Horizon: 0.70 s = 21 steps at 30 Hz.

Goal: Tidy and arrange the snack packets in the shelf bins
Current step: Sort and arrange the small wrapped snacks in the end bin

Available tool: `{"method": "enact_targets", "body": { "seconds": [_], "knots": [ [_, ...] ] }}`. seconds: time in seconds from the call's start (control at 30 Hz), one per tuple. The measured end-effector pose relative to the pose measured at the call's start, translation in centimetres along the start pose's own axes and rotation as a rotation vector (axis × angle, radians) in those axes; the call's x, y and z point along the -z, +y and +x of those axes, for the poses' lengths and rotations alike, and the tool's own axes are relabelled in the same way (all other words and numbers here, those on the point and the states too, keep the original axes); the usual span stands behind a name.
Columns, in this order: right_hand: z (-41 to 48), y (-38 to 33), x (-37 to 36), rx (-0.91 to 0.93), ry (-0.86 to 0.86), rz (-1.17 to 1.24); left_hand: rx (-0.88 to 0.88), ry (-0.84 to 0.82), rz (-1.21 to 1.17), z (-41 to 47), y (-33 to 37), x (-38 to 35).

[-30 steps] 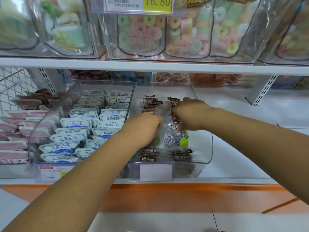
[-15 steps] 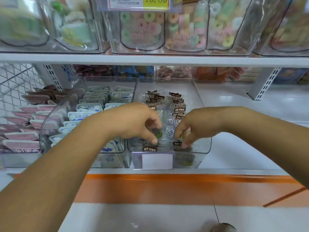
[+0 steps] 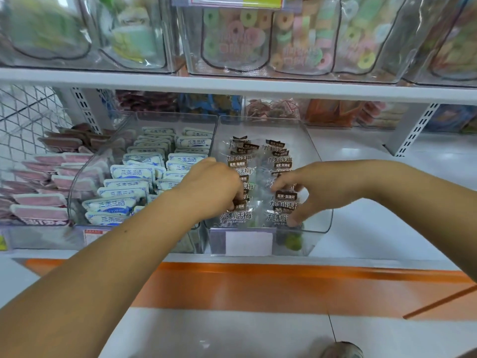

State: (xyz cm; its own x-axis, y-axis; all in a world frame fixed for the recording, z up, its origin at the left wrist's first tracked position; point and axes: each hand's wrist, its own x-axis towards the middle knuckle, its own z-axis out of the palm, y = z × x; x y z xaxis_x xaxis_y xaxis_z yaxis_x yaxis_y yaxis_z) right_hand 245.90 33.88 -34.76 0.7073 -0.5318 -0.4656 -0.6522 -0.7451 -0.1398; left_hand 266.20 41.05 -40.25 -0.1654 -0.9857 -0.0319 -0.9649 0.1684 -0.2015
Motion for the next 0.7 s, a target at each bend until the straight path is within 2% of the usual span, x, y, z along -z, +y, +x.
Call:
{"method": "enact_targets", "body": {
  "seconds": [0.17,0.27,0.43,0.57,0.63,0.7],
  "knots": [
    [2.6,-0.2,-1.3,-0.008,0.124,-0.230,0.026,-0.016,0.002,0.2,0.2,0.0],
    [2.6,0.0,-0.8,0.010,0.101,-0.315,0.034,-0.029,-0.020,0.0,0.0,0.0],
    [4.2,-0.1,-2.4,0.032,0.166,-0.400,0.022,0.087,0.018,-0.1,0.4,-0.4],
    [2.8,-0.3,-0.9,-0.041,0.135,-0.267,-0.005,0.212,-0.228,-1.8,-1.3,0.5],
    [2.1,-1.0,0.2,0.003,0.288,-0.233,0.033,0.371,-0.291,-2.8,-2.8,1.1],
    [2.7,-2.4,-0.1,0.121,0.421,-0.148,0.093,0.426,-0.341,-3.8,-4.2,1.2]
  ]
}}
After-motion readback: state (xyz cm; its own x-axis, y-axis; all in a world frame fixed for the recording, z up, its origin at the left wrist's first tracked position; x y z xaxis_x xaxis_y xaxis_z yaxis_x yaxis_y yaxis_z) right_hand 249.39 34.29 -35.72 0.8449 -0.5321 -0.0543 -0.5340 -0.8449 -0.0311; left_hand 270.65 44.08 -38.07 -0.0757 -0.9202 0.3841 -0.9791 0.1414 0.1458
